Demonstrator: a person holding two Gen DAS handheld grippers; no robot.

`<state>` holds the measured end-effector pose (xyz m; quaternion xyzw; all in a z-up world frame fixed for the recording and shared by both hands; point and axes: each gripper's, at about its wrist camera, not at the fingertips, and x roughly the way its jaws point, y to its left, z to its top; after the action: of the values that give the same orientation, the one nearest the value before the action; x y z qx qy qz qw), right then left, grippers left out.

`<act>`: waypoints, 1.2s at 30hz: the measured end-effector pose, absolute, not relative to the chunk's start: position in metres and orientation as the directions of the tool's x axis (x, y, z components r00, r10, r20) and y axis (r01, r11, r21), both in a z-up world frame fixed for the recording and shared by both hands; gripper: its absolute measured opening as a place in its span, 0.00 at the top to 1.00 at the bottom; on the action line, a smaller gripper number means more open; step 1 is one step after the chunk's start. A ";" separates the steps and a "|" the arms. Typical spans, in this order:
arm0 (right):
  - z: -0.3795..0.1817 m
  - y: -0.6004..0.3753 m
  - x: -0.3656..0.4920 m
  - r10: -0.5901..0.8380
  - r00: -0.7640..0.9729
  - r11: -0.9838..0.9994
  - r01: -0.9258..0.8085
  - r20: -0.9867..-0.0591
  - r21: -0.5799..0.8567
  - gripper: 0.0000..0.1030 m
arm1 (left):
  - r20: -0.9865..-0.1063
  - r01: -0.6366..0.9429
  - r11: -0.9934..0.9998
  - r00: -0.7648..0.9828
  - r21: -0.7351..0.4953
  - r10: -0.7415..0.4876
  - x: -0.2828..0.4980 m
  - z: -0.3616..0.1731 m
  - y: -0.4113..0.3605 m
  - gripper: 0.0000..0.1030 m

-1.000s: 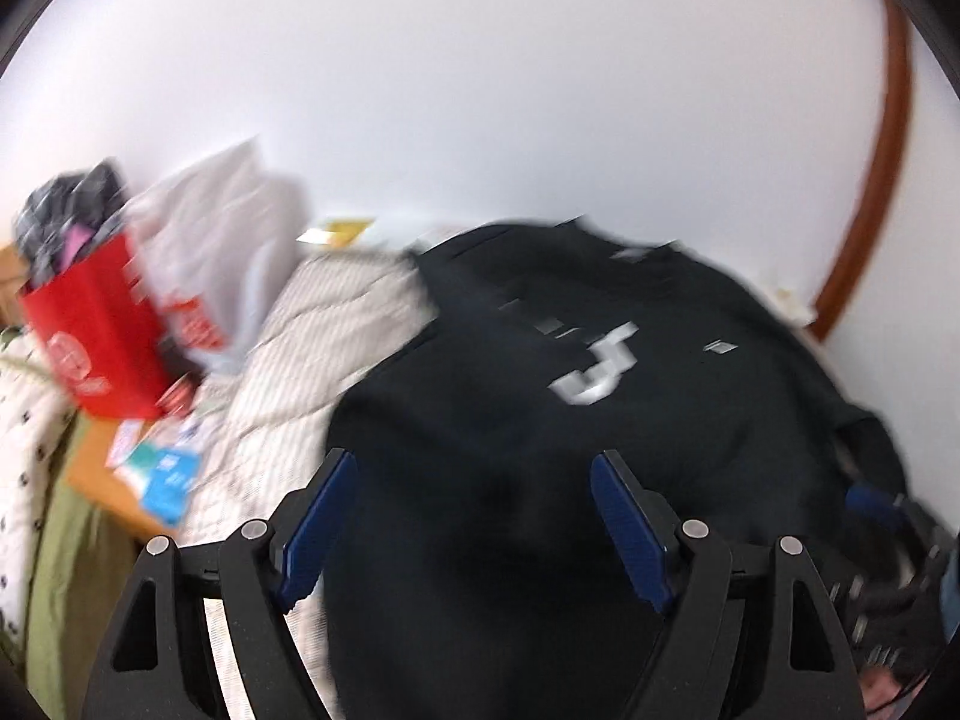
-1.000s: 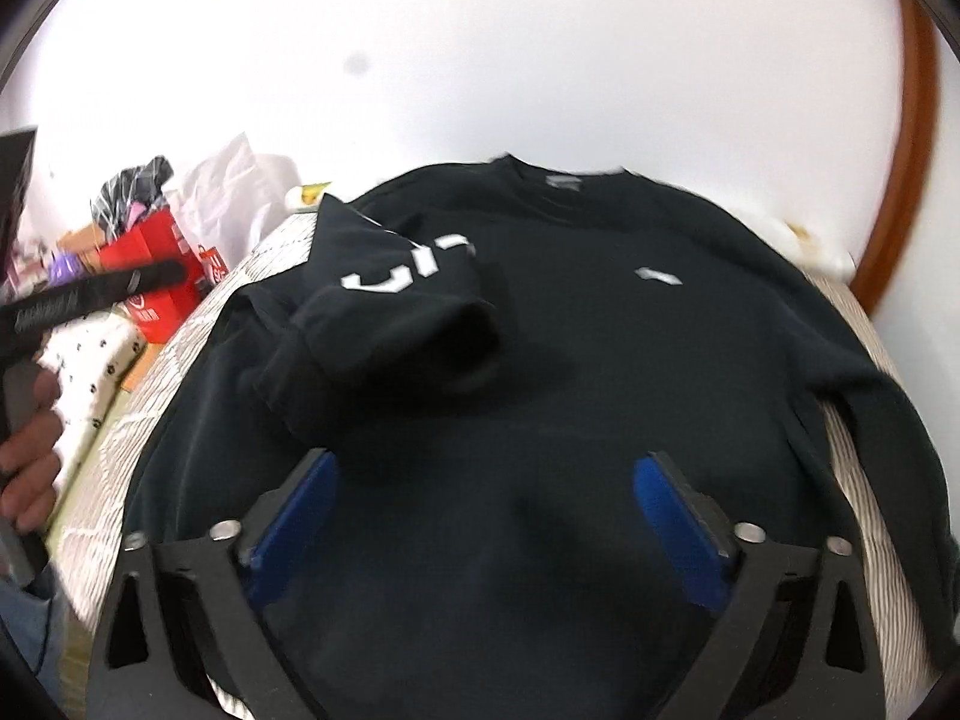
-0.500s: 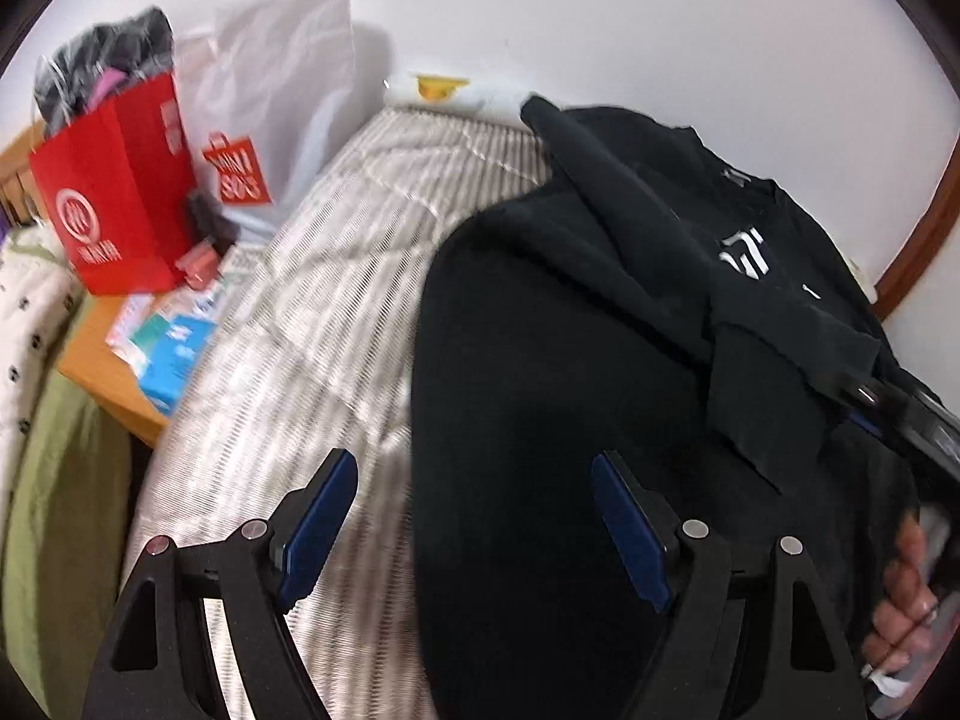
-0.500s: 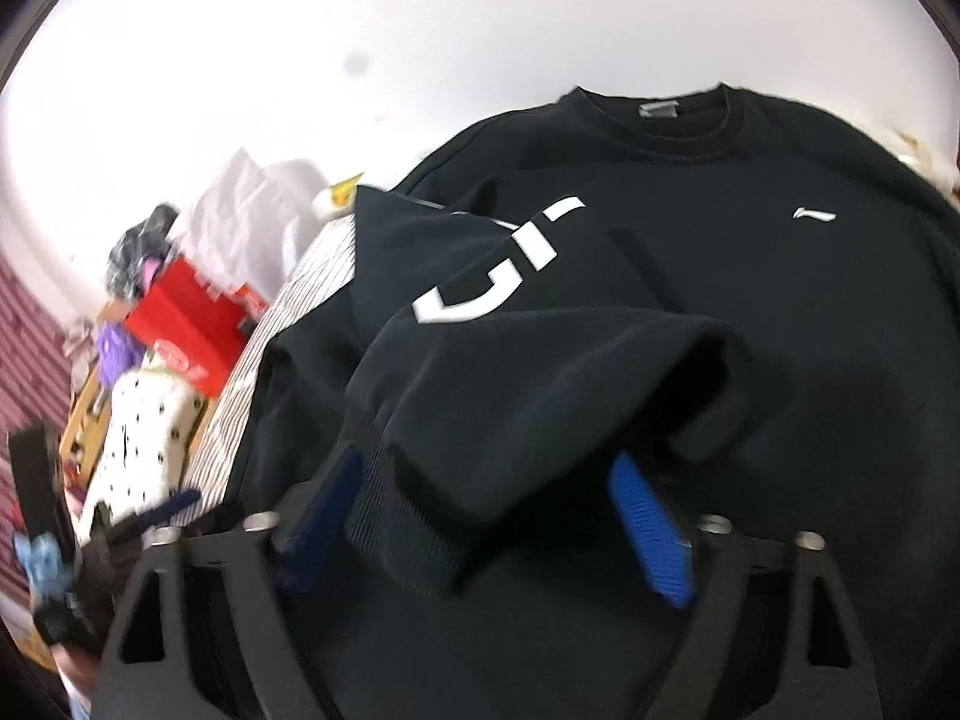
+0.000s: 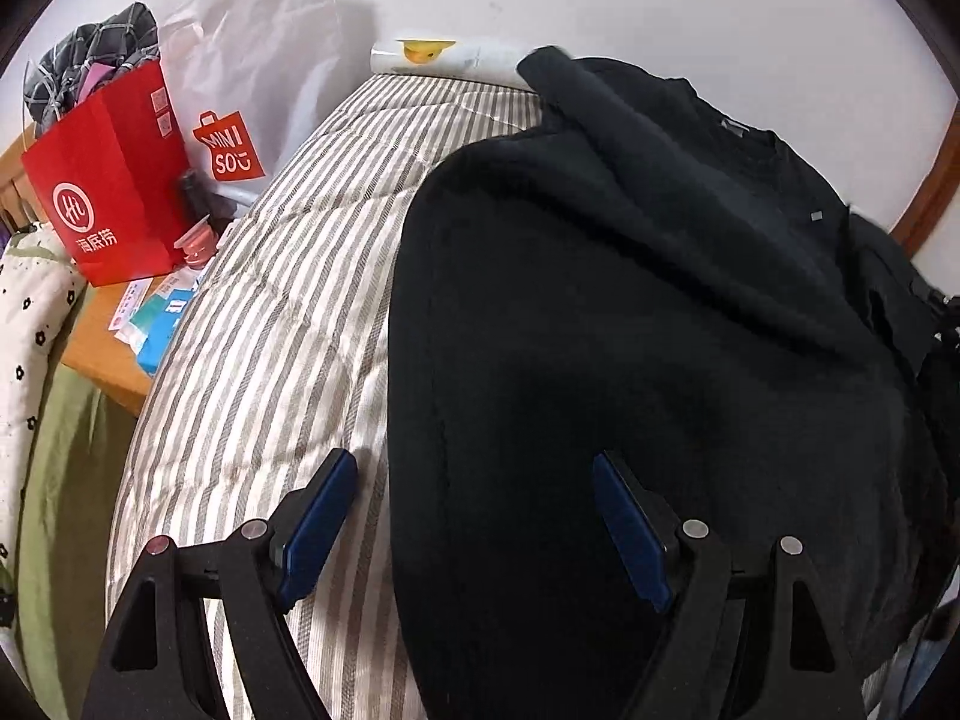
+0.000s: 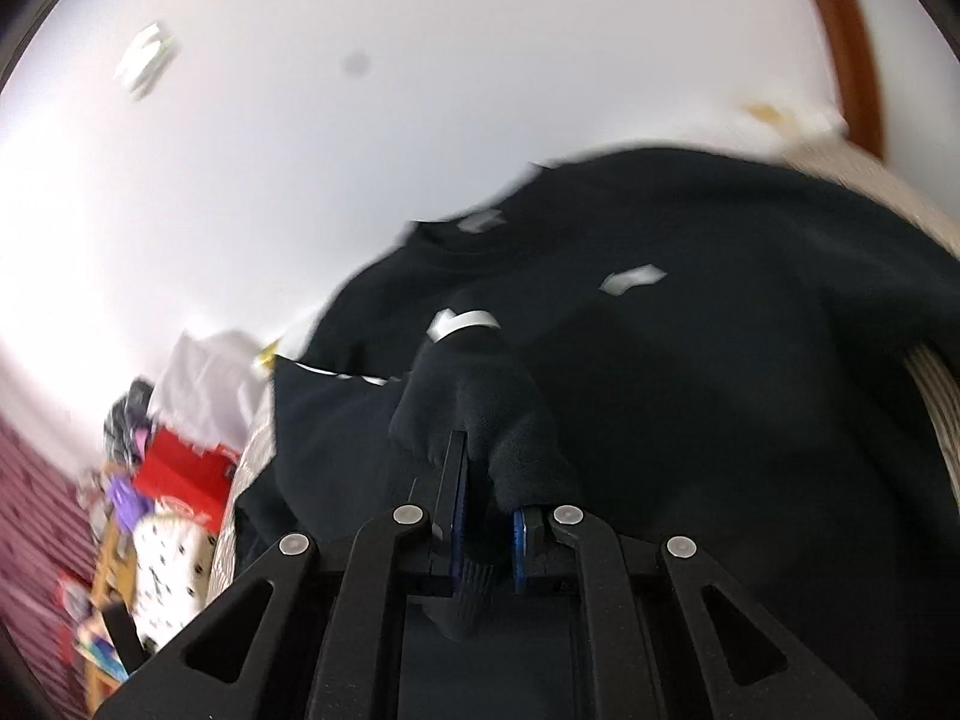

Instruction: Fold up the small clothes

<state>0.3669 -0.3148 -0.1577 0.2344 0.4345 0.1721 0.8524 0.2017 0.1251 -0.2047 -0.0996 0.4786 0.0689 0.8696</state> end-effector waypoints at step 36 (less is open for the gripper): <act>-0.219 -0.437 0.181 0.175 0.548 0.984 -0.071 -0.818 0.163 0.43 | -0.807 -0.193 0.974 0.590 -0.119 0.019 0.084 -0.202 0.089 0.81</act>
<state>0.1810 -0.4373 -0.2188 0.0552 0.4700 0.0700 0.8782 0.0845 0.0889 -0.2021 -0.0973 0.4489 0.0598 0.8863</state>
